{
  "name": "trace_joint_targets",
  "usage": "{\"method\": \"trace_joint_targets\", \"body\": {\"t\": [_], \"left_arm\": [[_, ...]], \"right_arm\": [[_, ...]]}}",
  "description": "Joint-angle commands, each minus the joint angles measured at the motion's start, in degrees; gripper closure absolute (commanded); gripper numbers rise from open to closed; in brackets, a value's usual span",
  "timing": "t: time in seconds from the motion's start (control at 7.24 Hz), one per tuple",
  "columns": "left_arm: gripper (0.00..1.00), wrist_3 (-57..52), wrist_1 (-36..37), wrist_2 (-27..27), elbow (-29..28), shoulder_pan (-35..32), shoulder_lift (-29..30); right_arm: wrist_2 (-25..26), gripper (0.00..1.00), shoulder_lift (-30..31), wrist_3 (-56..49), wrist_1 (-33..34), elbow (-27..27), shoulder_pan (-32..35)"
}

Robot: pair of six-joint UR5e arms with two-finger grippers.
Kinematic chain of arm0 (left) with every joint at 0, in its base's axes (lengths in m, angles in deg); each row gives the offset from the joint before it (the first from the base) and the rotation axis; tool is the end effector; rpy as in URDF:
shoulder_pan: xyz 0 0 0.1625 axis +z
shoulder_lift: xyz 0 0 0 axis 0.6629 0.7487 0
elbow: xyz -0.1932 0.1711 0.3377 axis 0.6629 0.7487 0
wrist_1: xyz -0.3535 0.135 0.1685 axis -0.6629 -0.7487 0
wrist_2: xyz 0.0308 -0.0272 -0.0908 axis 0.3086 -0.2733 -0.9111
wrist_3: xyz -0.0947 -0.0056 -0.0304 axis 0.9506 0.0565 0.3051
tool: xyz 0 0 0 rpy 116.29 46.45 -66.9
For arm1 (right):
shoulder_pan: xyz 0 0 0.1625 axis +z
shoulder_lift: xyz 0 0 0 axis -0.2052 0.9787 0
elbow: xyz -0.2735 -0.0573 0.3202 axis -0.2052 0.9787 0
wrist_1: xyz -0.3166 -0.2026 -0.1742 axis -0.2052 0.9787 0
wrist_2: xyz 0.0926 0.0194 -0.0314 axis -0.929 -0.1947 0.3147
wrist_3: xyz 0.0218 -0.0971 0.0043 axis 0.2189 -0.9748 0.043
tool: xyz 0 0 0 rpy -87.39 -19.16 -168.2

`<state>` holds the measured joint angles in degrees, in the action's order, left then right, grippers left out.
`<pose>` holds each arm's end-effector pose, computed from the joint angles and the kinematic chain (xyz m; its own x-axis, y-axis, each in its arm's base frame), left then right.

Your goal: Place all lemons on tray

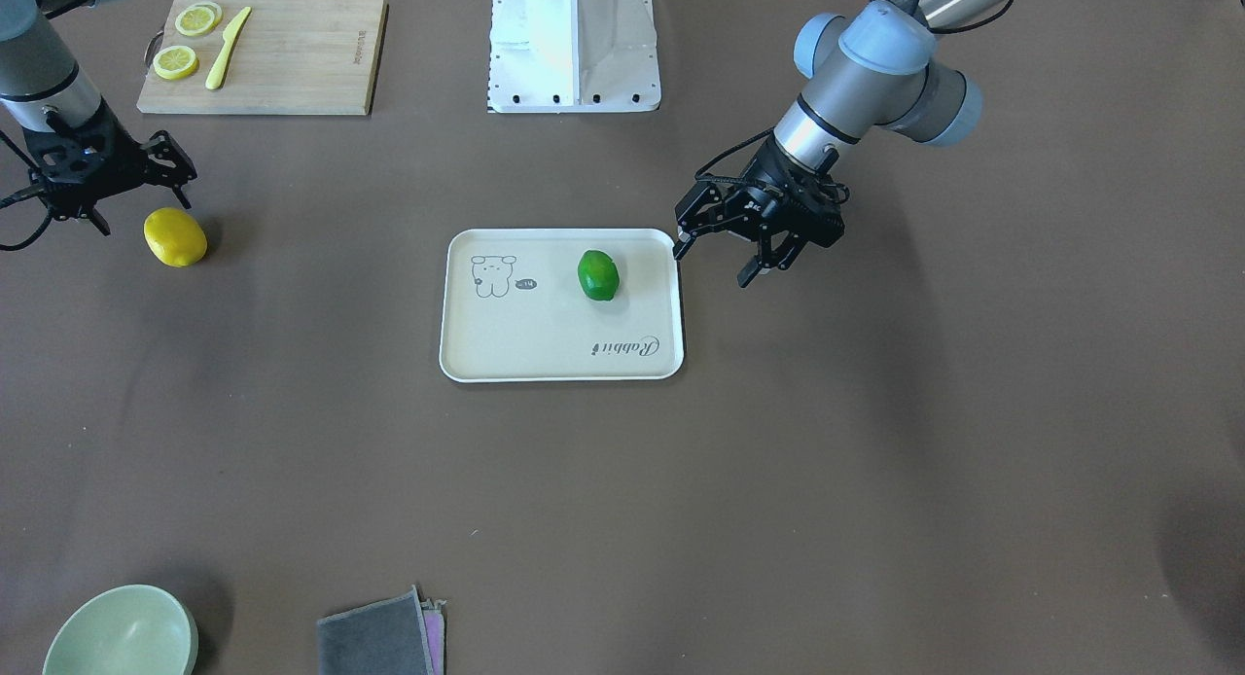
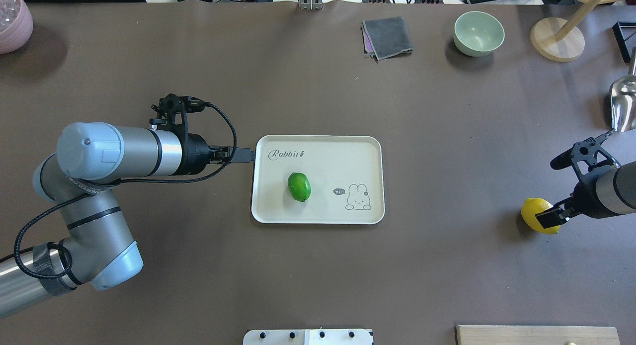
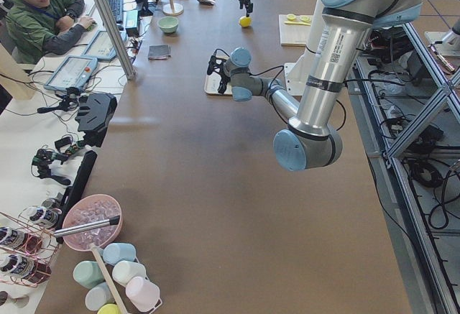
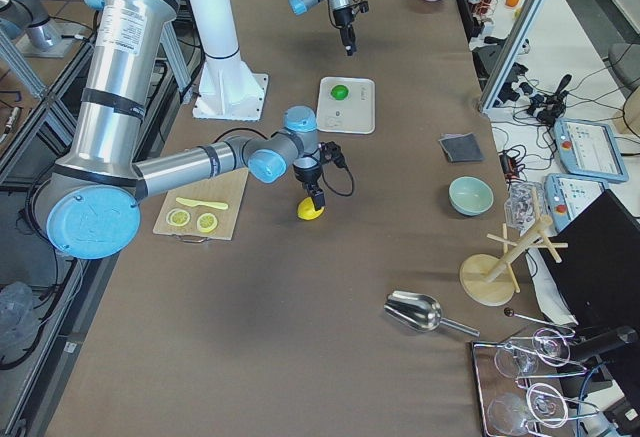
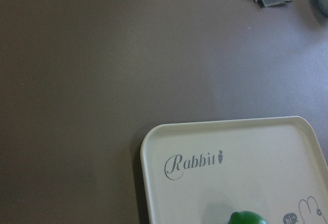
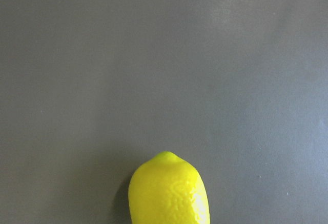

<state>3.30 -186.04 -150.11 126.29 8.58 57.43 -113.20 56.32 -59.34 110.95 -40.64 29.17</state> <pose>0.4489 -0.4242 0.2987 0.3216 0.1937 -0.9268 0.2622 0.9223 0.2838 -0.2442 -0.3426 0.5190 0.7081 -0.4602 0.5356 0.3061 0.8836 0.3545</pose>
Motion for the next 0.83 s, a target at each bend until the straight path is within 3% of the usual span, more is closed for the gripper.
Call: {"method": "trace_joint_targets", "body": {"t": [0.0, 0.28, 0.41, 0.55, 0.69], "left_arm": [[0.01, 0.0, -0.1, 0.1, 0.0, 0.1, -0.2], [0.01, 0.1, -0.2, 0.1, 0.0, 0.2, -0.4], [0.01, 0.1, -0.3, 0.1, 0.0, 0.2, -0.4], [0.01, 0.1, -0.3, 0.2, 0.1, 0.2, -0.4], [0.01, 0.1, -0.3, 0.2, 0.2, 0.2, -0.4]], "right_arm": [[2.5, 0.01, -0.4, 0.0, 0.1, 2.8, -2.8], [2.6, 0.01, -1.8, 0.4, -0.1, 4.5, -3.7], [2.6, 0.13, -2.6, 0.5, 0.0, 5.0, -3.8], [2.6, 0.30, -2.8, 0.5, 0.0, 5.2, -4.0], [2.5, 0.62, -3.3, 0.5, 0.1, 5.2, -4.0]]}}
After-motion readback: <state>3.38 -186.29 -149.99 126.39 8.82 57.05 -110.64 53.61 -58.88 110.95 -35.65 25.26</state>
